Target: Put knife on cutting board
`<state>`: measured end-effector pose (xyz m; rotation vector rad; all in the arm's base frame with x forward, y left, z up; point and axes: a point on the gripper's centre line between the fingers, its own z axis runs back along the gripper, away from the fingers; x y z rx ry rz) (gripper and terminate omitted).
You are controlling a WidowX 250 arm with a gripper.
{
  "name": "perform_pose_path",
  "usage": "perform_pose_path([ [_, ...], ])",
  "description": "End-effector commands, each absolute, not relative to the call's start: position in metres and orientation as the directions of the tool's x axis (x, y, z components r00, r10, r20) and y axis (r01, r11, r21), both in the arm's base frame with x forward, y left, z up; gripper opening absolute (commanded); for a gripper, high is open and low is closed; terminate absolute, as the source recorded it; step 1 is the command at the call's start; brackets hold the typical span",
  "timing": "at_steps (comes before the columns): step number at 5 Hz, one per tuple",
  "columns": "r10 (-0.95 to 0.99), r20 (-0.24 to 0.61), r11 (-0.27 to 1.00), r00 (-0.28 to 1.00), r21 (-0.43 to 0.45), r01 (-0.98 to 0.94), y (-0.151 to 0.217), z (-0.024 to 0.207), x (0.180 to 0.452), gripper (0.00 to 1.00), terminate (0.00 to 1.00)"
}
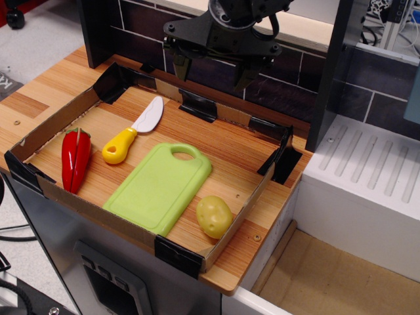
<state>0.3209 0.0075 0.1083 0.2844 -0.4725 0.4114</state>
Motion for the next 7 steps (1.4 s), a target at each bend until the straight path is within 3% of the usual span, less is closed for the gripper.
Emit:
perform_pose_path([
  [1, 0.315, 0.492, 0.88, 0.811, 0.169, -0.444, 0.007, 0.108, 0.321, 1.0, 0.0],
  [3, 0.195, 0.312, 0.979, 0.93, 0.001, -0.206, 0.047, 0.127, 0.294, 1.0, 0.0],
  [4, 0.162, 0.26, 0.986, 0.952, -0.016, -0.163, 0.068, 0.122, 0.287, 1.0, 0.0],
  [6, 0.047, 0.144, 0.996, 0.988, 0.062, -0.056, 0.101, 0.088, 0.283, 1.0, 0.0],
  [7, 0.03, 0.144, 0.993, 0.989, 0.11, -0.047, 0.127, 0.081, 0.297, 1.0, 0.0],
])
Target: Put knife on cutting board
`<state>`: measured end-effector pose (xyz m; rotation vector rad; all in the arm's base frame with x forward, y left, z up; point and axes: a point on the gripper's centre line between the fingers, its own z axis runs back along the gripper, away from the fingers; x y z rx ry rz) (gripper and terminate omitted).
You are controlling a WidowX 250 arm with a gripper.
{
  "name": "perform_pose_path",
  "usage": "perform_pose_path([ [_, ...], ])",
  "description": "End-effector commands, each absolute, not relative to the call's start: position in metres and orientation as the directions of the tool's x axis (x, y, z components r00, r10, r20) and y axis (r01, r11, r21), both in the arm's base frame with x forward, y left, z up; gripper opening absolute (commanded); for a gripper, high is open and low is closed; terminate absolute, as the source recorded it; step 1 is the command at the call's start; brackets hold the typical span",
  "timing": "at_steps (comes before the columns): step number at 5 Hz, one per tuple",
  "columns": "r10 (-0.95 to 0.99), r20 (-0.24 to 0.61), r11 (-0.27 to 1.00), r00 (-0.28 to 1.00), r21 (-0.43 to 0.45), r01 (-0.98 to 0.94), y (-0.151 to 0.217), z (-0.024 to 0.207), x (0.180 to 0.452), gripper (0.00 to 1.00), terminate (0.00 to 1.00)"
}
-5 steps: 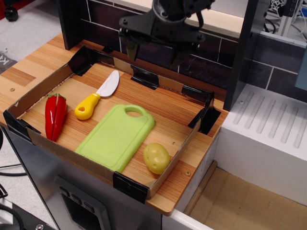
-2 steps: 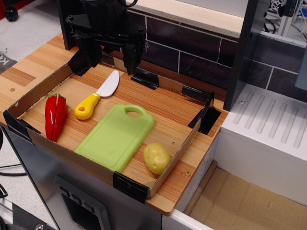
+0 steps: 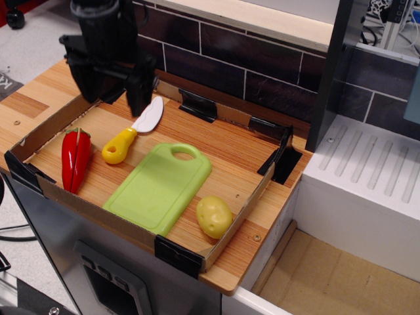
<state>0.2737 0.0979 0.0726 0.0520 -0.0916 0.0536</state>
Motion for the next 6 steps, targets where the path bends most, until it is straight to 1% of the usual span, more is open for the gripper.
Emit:
perform_pose_path([
  [1, 0.0, 0.135, 0.998, 0.991, 0.067, -0.009, 0.135, 0.069, 0.298, 1.0, 0.0],
  [2, -0.021, 0.082, 1.0, 0.996, 0.001, 0.021, 0.141, 0.057, 0.297, 1.0, 0.0],
  [3, -0.045, 0.059, 0.998, 0.997, -0.042, 0.047, 0.142, 0.044, 0.296, 1.0, 0.0],
  [4, -0.046, 0.044, 0.994, 0.998, -0.096, 0.05, 0.133, 0.036, 0.298, 1.0, 0.0],
  [5, -0.075, 0.04, 0.988, 0.996, -0.135, 0.079, 0.124, 0.036, 0.293, 1.0, 0.0],
  [6, -0.07, 0.039, 0.99, 0.997, -0.119, 0.074, 0.119, 0.028, 0.29, 1.0, 0.0],
])
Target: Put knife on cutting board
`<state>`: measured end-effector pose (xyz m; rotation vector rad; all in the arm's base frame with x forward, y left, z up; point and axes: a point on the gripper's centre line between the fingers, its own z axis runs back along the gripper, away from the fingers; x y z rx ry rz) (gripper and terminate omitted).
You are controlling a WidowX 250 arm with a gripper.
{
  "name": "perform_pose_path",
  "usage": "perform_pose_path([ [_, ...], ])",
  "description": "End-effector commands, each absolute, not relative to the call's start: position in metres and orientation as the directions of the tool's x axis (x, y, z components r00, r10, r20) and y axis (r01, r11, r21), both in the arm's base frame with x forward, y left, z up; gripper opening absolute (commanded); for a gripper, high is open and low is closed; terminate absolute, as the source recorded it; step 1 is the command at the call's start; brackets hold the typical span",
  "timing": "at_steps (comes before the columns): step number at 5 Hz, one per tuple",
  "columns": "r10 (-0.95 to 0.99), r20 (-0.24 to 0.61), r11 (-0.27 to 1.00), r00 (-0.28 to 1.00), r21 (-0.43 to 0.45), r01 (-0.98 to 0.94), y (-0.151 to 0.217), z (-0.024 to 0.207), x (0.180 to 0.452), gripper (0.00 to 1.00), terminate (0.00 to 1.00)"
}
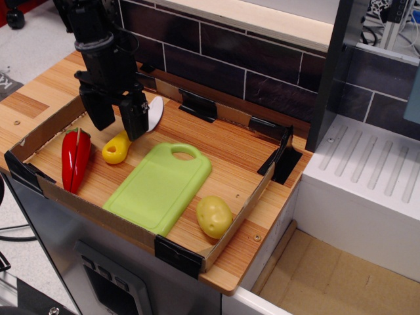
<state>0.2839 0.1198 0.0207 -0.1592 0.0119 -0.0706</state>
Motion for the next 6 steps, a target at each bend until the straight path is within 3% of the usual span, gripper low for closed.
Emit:
perform_pose_path([
  [1, -0.06, 0.034, 0.994, 0.998, -0.09, 0.063, 0.117, 0.017, 0.287, 1.0, 0.0],
  [3, -0.075, 0.034, 0.996, 0.997, -0.053, 0.077, 0.121, 0.004, 0.291, 1.0, 0.0],
  [4, -0.03, 0.02, 0.998, 0.999, -0.052, 0.031, 0.122, 0.004, 0.295, 0.0, 0.0],
  [6, 0.03, 0.052, 0.996, 0.998, -0.081, -0.025, 0.123, 0.027, 0.304, 0.0, 0.0],
])
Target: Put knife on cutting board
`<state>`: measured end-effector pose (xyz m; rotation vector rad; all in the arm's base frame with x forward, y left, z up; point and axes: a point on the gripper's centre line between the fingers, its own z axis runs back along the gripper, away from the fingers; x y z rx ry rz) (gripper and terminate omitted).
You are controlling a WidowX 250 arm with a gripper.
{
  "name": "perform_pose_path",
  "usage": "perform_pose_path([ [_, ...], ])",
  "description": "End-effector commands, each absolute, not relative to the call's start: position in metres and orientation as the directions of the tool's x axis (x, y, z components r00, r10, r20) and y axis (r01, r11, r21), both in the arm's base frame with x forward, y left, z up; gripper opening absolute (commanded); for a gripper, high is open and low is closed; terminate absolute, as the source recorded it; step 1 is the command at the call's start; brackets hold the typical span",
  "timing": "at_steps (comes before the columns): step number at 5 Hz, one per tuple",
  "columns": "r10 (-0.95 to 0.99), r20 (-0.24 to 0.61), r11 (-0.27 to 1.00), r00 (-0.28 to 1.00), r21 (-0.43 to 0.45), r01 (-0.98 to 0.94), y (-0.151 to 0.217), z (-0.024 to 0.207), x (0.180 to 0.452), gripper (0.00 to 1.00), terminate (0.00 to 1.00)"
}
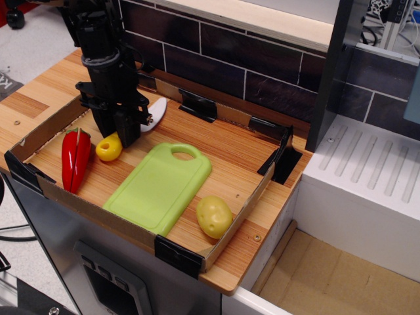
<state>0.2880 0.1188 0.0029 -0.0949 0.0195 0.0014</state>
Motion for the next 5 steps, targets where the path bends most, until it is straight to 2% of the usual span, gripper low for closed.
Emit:
perform_pose_path([
  [1, 0.087, 0.064, 0.988, 0.994, -0.133, -0.078, 0.117, 0.052, 0.306, 0.0, 0.0],
  [2, 0.096, 0.073, 0.977, 0.993, -0.198, -0.08, 0.105, 0.079, 0.296, 0.0, 0.0],
  [3, -0.048, 0.017, 0.977, 0.999, -0.208, 0.051, 0.088, 0.073, 0.265, 0.0, 0.0],
  [4, -0.099, -0.009, 0.98, 0.995, -0.176, 0.096, 0.074, 0.054, 0.239, 0.0, 0.0],
  [5, -0.064, -0.009, 0.986, 0.998, -0.153, 0.062, 0.066, 0.037, 0.232, 0.0, 0.0],
])
